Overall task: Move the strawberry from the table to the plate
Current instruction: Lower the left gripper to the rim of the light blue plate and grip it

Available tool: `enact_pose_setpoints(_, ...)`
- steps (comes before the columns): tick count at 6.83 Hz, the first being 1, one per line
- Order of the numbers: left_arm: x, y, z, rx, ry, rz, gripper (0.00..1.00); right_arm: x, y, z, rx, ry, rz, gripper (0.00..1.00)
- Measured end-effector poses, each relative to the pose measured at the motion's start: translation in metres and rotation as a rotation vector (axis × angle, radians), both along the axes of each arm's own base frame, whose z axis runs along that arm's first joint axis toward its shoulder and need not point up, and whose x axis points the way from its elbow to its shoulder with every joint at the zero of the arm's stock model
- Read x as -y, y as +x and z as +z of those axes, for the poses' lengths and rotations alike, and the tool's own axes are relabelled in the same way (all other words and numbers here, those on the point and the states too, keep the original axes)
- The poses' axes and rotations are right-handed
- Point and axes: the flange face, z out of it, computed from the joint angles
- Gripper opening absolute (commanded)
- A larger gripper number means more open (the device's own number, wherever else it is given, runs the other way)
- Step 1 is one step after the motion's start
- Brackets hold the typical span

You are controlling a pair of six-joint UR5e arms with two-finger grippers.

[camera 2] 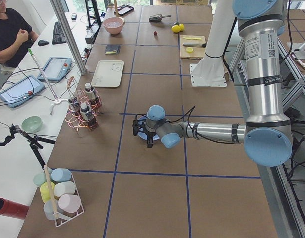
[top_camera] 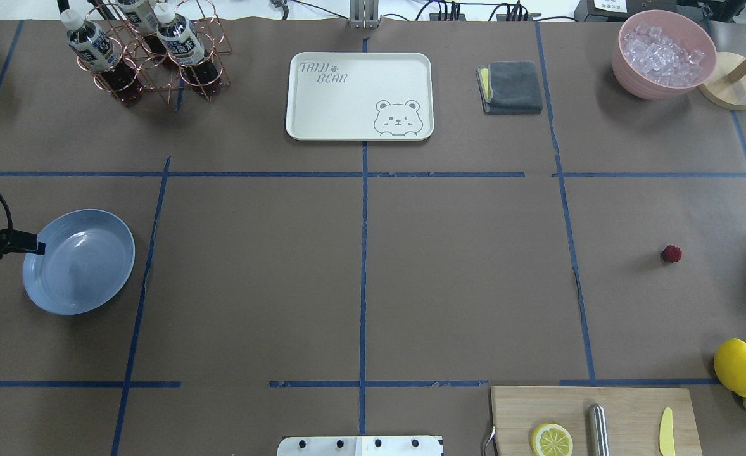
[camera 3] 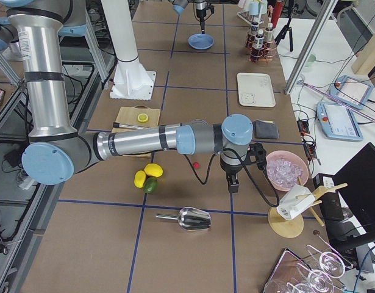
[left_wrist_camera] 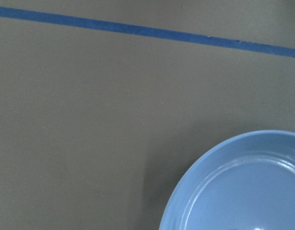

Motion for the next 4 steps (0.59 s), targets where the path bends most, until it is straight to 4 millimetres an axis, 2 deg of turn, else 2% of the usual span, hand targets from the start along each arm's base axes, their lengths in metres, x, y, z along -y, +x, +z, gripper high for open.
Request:
enact_pose_setpoints(1,-0.0023,0.0056,0.0034,0.01,0.002,0.006,0.52,0.0002,-0.0016,-0.0001,0.001,0.0,-0.002,1.0)
enact_pose_setpoints(2,-0.0033,0.0077,0.005,0.014,0.003,0.009,0.48,0.0002,-0.0021,-0.0005,0.001,0.0,-0.003,1.0)
enact_pose_setpoints(4,-0.004,0.009,0.0065,0.017,0.002,0.012,0.47,0.0005,-0.003,-0.0015,0.002,0.001,-0.004,1.0)
